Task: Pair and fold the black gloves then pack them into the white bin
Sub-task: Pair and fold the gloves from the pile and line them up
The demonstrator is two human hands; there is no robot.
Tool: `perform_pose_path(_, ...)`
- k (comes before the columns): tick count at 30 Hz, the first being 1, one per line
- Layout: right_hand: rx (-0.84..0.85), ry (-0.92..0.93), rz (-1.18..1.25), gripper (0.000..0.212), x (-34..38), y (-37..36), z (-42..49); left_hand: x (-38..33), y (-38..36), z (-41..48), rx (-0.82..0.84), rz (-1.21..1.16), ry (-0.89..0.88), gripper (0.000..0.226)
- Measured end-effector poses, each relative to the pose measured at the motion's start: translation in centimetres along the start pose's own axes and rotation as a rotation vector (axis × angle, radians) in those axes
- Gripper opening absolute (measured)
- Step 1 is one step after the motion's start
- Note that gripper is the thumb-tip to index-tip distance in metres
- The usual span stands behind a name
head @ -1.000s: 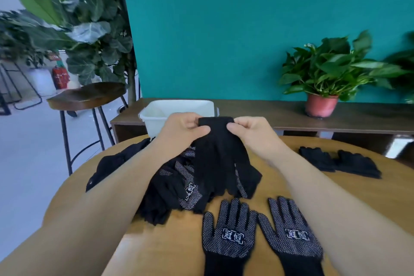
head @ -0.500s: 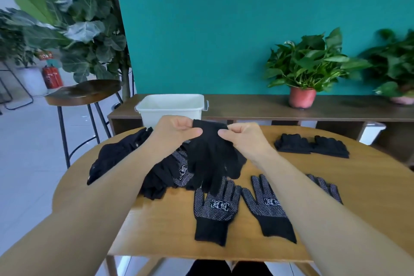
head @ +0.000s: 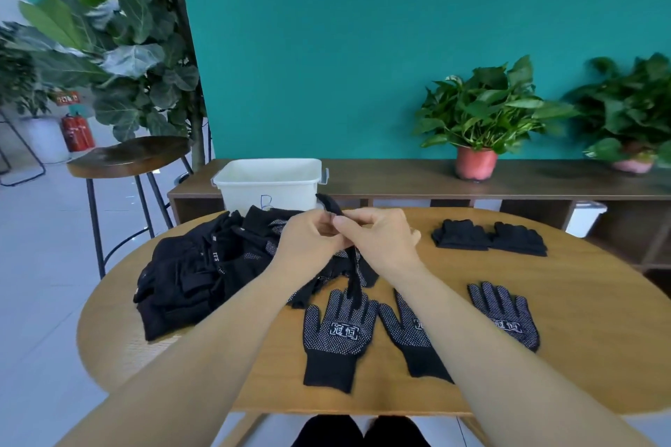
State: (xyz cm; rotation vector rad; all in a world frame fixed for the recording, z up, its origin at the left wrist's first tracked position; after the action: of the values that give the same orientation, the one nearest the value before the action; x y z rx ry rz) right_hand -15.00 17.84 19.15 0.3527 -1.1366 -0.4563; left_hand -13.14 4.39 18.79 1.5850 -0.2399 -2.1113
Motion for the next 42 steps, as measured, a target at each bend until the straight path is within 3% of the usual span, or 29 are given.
perform_pose_path(4, 0.075, 0.056, 0.078, 0.02, -0.8, 1.3, -0.3, 0.4, -0.8, 0.0, 0.025, -0.091, 0.052, 0.005)
perform_pose_path(7, -0.023, -0.033, 0.132, 0.006, -3.4, 4.1, 0.6, 0.6, -2.6, 0.1, 0.162, -0.222, 0.125, 0.009)
perform_pose_path(8, -0.015, -0.09, 0.178, 0.019, -4.4, 4.8, 0.7, 0.6, -3.4, 0.0, 0.229, -0.242, 0.151, 0.009)
perform_pose_path(10, 0.155, -0.212, 0.264, 0.047, -5.9, 4.3, 0.2, 0.6, -5.2, -0.2, 0.363, -0.266, 0.183, 0.008)
perform_pose_path(11, 0.257, -0.259, 0.292, 0.048, -6.4, 3.9, -0.3, 0.6, -5.9, -0.2, 0.417, -0.278, 0.193, 0.01)
perform_pose_path(14, 0.386, -0.327, 0.423, 0.023, -7.2, 4.2, -1.9, 0.4, -7.7, -0.6, 0.5, -0.278, 0.197, 0.009)
perform_pose_path(16, 0.352, -0.328, 0.529, 0.02, -8.0, 5.3, -1.8, 0.4, -8.7, -0.7, 0.503, -0.252, 0.186, 0.01)
perform_pose_path(21, 0.252, -0.29, 0.427, 0.019, -10.9, 8.4, -1.2, 1.1, -11.7, -0.5, 0.511, -0.154, 0.193, 0.023)
perform_pose_path(25, 0.169, -0.258, 0.344, 0.035, -13.0, 11.2, -0.7, 0.2, -14.0, 0.3, 0.512, -0.109, 0.15, 0.017)
perform_pose_path(29, 0.121, -0.25, 0.36, 0.038, -15.0, 13.8, -0.4, -1.4, -17.2, 0.5, 0.576, -0.132, 0.167, 0.031)
perform_pose_path(33, 0.098, -0.246, 0.333, 0.049, -17.3, 16.0, 0.7, -2.3, -20.1, 1.0, 0.577, -0.163, 0.186, 0.03)
perform_pose_path(42, 0.026, -0.251, 0.226, 0.049, -22.6, 18.7, 3.7, -1.8, -26.2, 3.9, 0.595, -0.16, 0.165, 0.023)
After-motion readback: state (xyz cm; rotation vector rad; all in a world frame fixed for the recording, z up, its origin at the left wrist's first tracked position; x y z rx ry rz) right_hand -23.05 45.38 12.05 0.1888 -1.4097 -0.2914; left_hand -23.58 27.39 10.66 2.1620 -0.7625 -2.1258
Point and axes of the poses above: each hand's wrist, its own z-axis towards the middle knuckle, its own y-axis out of the back of the hand, x = y × z, the point moved 10 cm from there along z, towards the middle knuckle, and after that the axes turned 2 degrees about y, right-handed, at the moved point
